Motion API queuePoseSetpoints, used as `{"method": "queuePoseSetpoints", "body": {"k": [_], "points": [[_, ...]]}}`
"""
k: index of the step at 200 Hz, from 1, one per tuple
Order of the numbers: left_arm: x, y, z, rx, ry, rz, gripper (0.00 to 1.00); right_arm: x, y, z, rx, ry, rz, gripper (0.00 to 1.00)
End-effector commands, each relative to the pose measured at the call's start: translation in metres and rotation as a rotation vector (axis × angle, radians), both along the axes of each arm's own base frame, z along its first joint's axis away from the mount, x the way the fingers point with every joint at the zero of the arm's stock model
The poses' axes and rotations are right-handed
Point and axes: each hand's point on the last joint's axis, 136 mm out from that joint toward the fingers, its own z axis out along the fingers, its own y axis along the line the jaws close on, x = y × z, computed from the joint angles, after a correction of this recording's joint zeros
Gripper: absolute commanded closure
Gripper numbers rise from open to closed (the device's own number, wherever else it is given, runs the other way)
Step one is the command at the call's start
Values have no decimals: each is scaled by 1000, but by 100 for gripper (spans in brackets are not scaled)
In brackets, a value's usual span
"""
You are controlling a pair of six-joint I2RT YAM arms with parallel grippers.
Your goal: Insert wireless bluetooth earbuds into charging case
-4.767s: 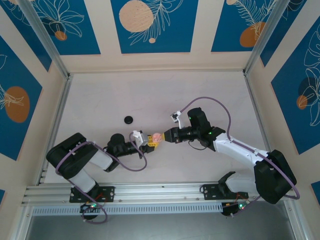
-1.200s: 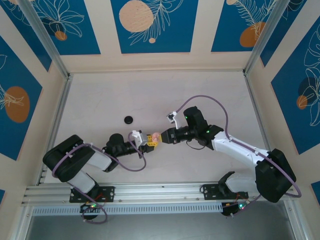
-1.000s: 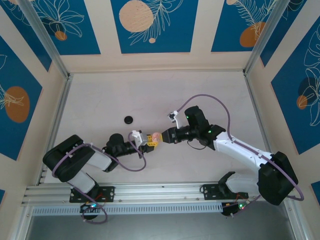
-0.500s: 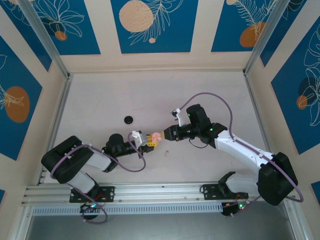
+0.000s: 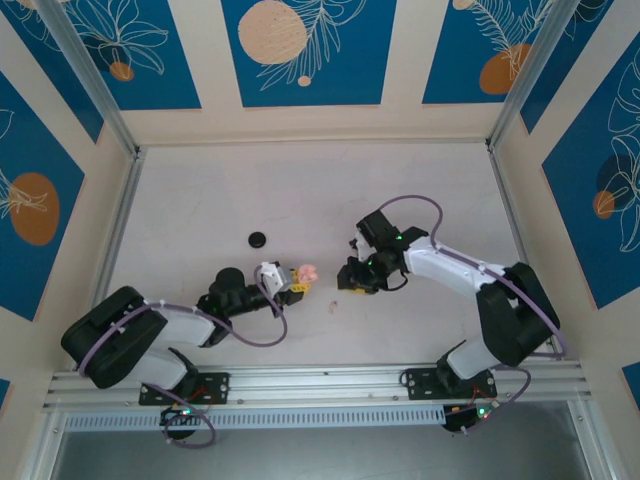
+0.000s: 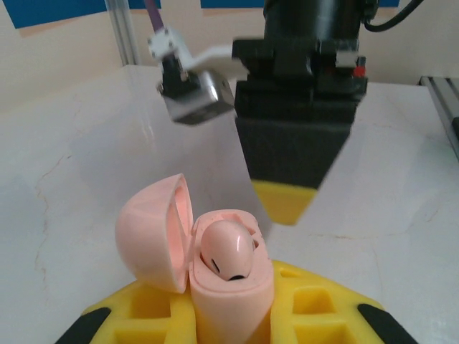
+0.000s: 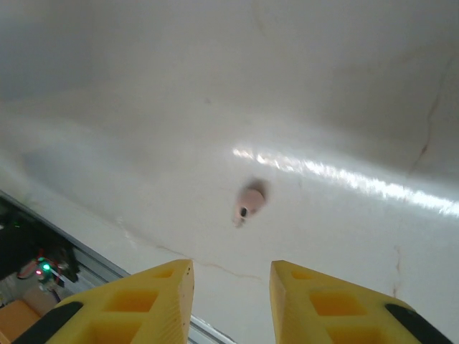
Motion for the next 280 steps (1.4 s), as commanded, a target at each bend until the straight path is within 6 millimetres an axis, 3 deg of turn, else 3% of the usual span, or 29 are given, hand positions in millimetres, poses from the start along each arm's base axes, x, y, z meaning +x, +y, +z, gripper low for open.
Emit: {"method": "queuePoseSetpoints", "body": {"k": [1,72,146,222,280], "points": [[-4,5,-10,62,3,9,88,-11,3,-3,-73,88,-7,66],[-8,15,-9,118,-4,31,87,-12,14,-35,-217,142,67,63],[-11,21,-9,131,-8,44,87,-14,26,-53,-247,171,111,66],[-11,23,-7,137,-10,49,87,-12,25,-61,-328,142,145,76],[-11,21,-14,163,5,41,87,-5,26,-53,-299,71,126,82]]}}
